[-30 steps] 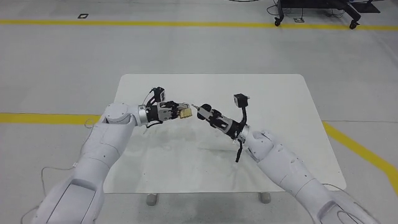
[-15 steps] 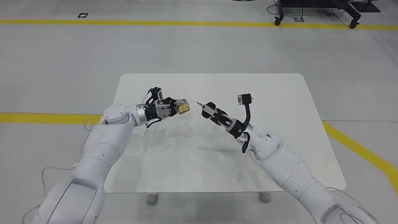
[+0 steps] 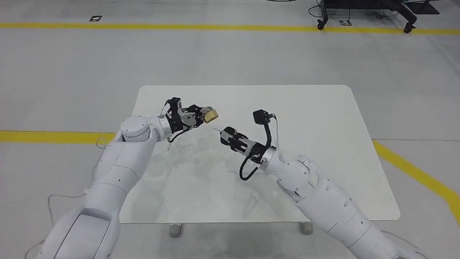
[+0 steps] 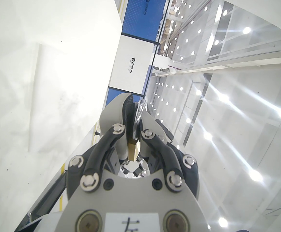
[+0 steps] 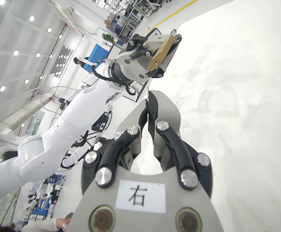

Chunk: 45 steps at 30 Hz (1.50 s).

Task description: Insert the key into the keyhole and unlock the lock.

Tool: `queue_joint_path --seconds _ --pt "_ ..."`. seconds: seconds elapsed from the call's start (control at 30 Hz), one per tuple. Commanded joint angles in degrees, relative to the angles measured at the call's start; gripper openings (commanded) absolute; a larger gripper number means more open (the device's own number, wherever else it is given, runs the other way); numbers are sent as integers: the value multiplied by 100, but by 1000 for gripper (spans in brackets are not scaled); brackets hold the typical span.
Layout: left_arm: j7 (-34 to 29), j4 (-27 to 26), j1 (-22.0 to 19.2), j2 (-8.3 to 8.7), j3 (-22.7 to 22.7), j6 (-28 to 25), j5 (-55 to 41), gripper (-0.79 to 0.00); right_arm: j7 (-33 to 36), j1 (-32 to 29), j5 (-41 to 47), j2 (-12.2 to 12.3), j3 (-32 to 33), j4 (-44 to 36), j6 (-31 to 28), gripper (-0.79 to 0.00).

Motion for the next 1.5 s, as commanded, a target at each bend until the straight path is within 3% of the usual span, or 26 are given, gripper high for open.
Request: queue_joint_path --seconds 0.0,0.2,0.47,1.47 --pt "72 -119 76 17 -26 -23 47 -785 -196 -117 -140 -12 -2 -231 347 -785" --pt "182 -403 220 51 -74 -1 145 -785 -757 -174 -156 -135 -123 -246 676 -785" --pt "292 -668 358 64 -93 -103 237 -785 -1155 -54 258 -324 -206 174 419 -785" --pt "434 -922 479 89 -149 -236 483 -785 -986 10 364 -648 -165 557 89 -785"
